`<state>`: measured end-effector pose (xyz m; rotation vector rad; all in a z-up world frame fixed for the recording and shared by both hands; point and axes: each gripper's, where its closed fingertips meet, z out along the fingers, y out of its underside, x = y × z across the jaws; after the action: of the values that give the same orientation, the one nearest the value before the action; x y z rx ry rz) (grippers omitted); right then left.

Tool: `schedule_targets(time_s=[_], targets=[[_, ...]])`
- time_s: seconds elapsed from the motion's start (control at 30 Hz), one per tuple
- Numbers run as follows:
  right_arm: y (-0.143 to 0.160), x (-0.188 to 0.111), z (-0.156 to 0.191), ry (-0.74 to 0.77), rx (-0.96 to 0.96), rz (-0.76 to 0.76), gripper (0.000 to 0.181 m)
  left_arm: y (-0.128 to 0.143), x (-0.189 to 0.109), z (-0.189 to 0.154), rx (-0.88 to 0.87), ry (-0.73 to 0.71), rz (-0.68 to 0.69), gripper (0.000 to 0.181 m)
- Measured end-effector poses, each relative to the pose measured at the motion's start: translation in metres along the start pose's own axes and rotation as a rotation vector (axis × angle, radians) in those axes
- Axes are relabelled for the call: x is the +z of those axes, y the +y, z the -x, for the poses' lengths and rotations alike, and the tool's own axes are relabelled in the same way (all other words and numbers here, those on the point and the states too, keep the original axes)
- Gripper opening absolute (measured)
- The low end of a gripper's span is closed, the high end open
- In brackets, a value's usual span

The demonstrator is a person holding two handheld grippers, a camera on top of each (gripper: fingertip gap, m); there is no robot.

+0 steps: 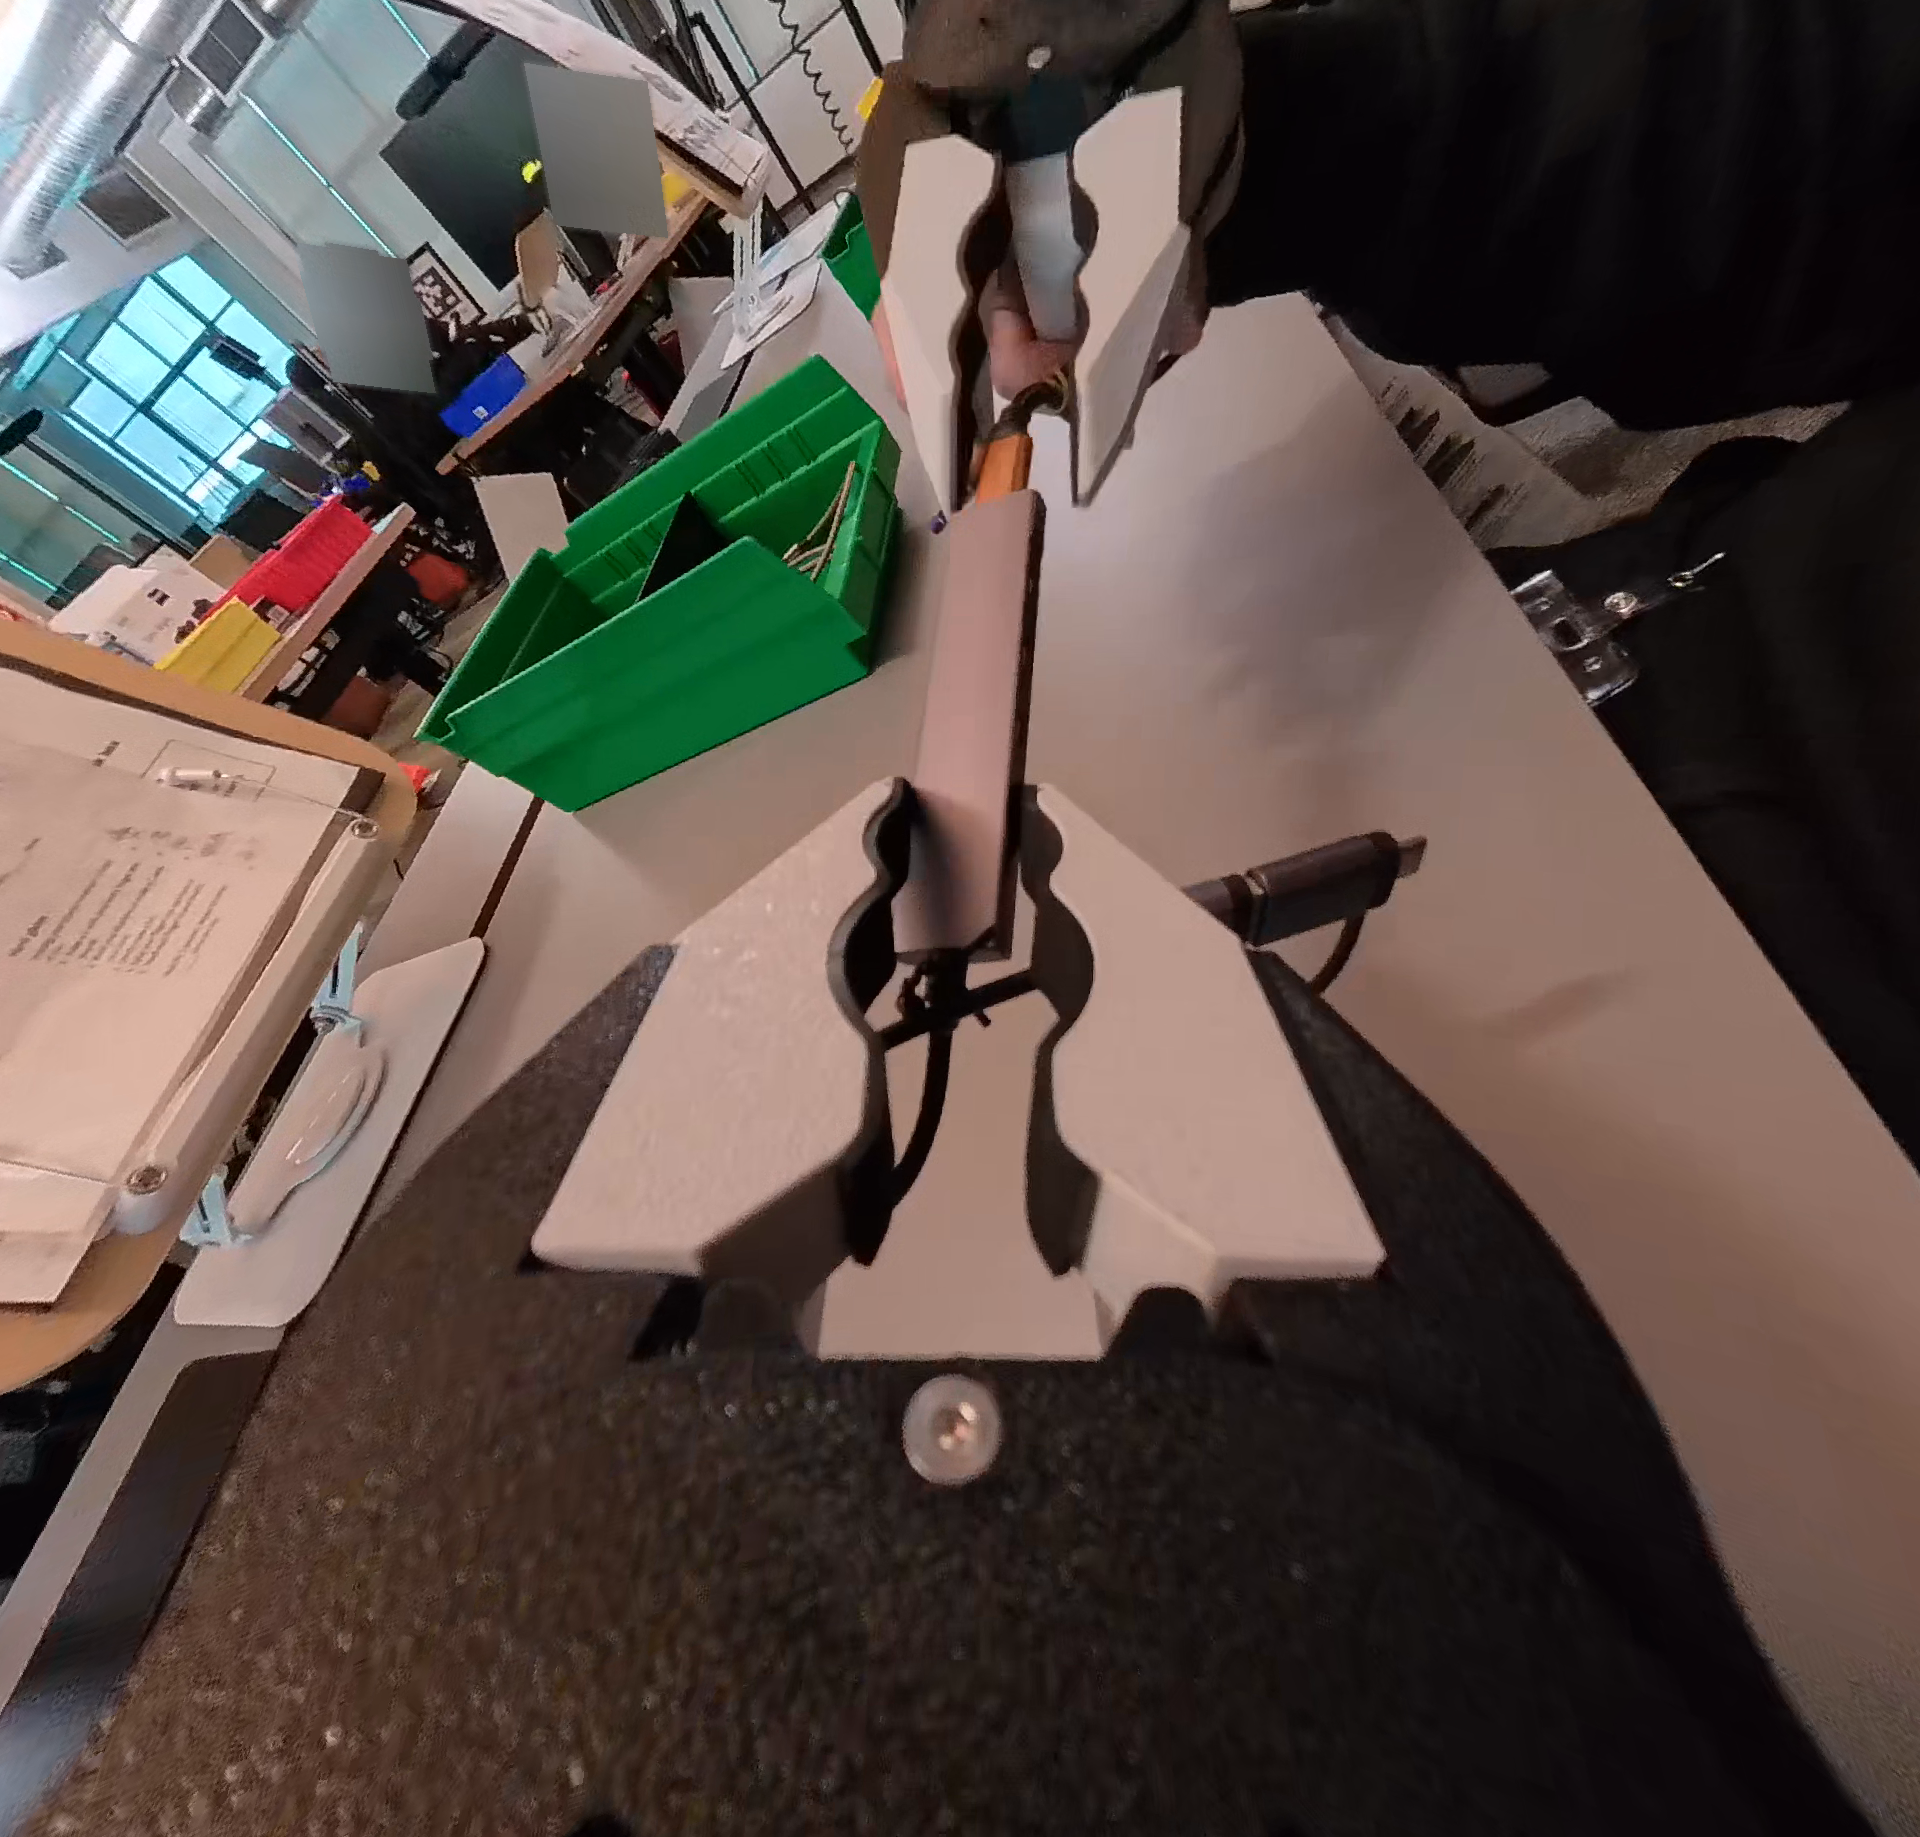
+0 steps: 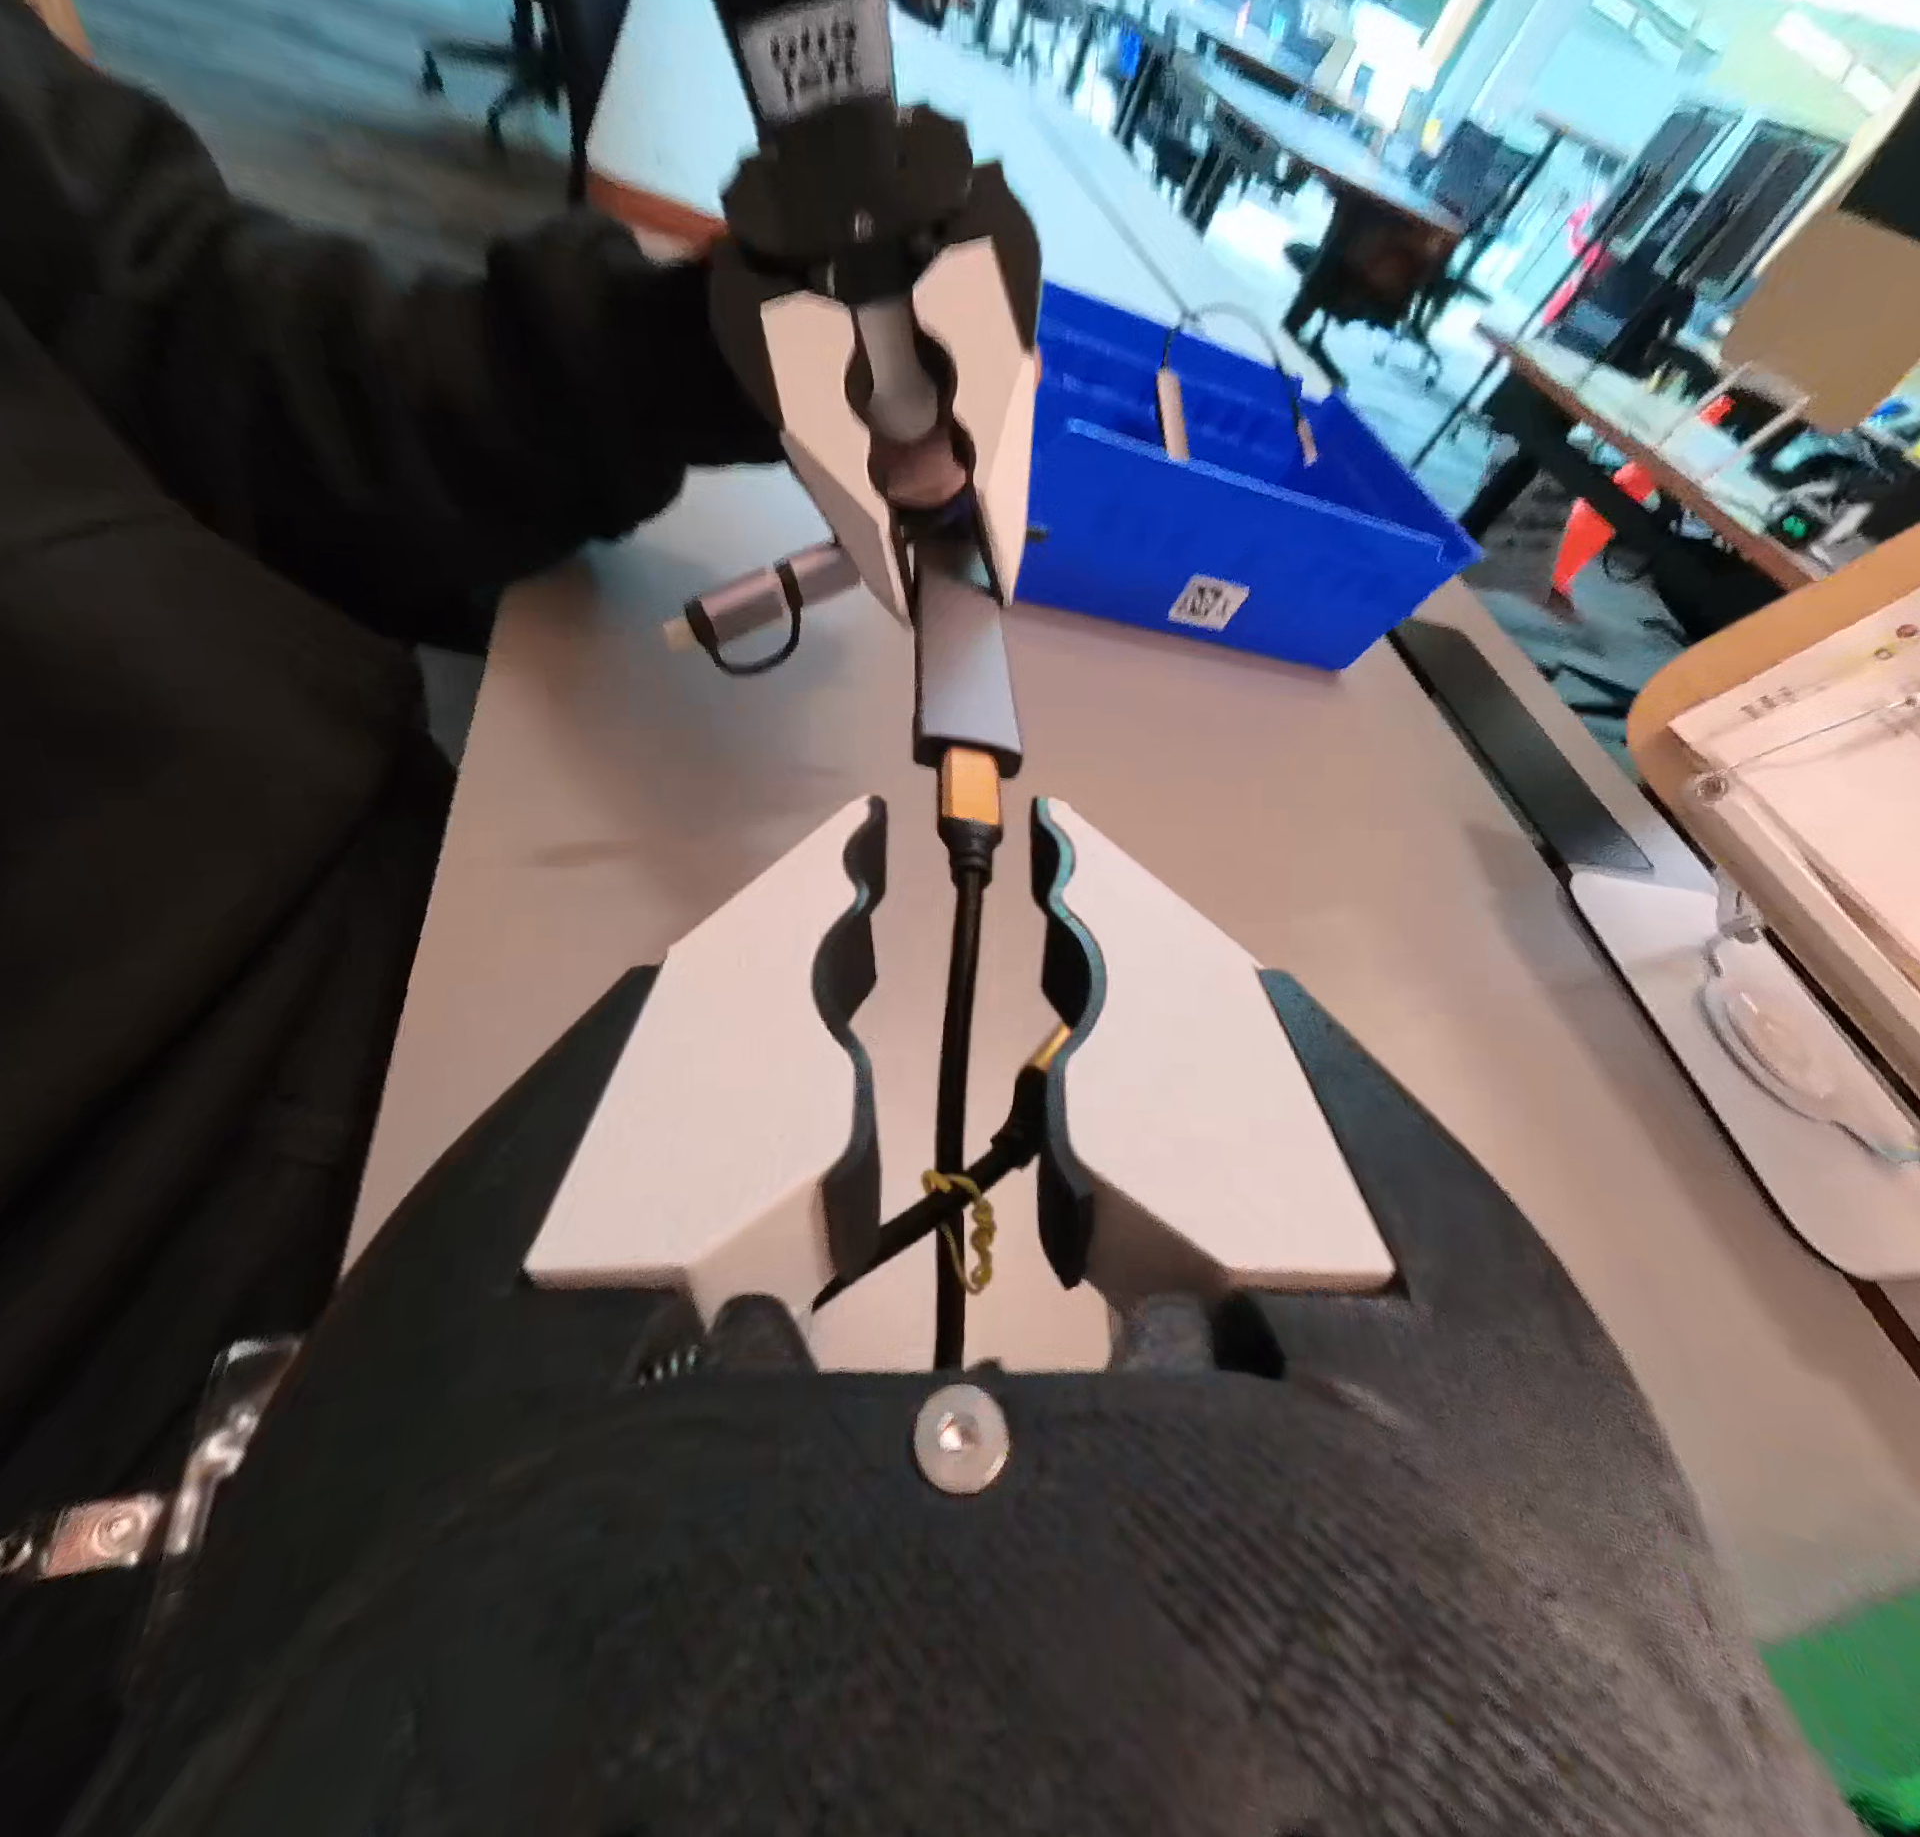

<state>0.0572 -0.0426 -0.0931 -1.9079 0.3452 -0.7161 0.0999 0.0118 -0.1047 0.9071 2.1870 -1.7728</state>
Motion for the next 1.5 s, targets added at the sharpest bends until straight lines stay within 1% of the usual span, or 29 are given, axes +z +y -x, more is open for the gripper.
schedule_targets(time_s=[0.07,0.13,0.2,0.23,0.33,0.47,0.6,0.77,1.0,1.13,1.23,1.37,1.47,1.5], targets=[[-0.010,-0.003,0.001,-0.029,0.043,-0.087,0.026,-0.001,0.000,0.001,-0.010,-0.001,-0.020,0.018],[-0.007,-0.001,-0.001,-0.018,0.059,-0.085,0.026,-0.005,0.001,0.001,-0.007,-0.005,-0.039,0.018],[-0.003,0.002,-0.005,0.005,0.075,-0.067,0.023,-0.004,0.002,0.001,-0.001,-0.007,-0.030,0.018],[-0.003,0.002,-0.006,0.006,0.091,-0.070,0.018,-0.004,0.002,0.001,0.002,-0.011,-0.029,0.018],[-0.008,0.002,-0.007,-0.006,0.153,-0.107,0.011,-0.006,0.001,0.005,0.003,-0.036,-0.039,0.018],[-0.012,0.002,-0.009,-0.007,0.219,-0.132,0.011,-0.006,0.000,0.007,0.002,-0.047,-0.044,0.018],[-0.020,-0.001,-0.016,0.009,0.288,-0.208,0.012,-0.006,0.000,0.010,-0.004,-0.061,-0.049,0.018],[-0.015,0.005,-0.019,0.030,0.299,-0.192,0.012,-0.002,0.002,0.012,-0.002,-0.077,-0.026,0.018],[-0.017,0.004,-0.022,0.044,0.318,-0.204,0.012,-0.004,0.002,0.015,-0.003,-0.096,-0.041,0.018],[-0.013,0.004,-0.020,0.038,0.309,-0.180,0.011,-0.007,-0.002,0.018,-0.012,-0.111,-0.067,0.018],[-0.027,0.000,-0.020,0.018,0.335,-0.272,0.011,-0.010,-0.004,0.018,-0.016,-0.108,-0.083,0.018],[-0.027,0.002,-0.021,0.015,0.364,-0.289,0.015,-0.007,-0.003,0.017,-0.008,-0.106,-0.066,0.018],[-0.027,0.003,-0.023,0.022,0.393,-0.299,0.011,-0.008,-0.001,0.018,0.000,-0.118,-0.064,0.017],[-0.024,0.004,-0.023,0.021,0.385,-0.283,0.011,-0.010,-0.002,0.019,-0.001,-0.127,-0.068,0.008]])
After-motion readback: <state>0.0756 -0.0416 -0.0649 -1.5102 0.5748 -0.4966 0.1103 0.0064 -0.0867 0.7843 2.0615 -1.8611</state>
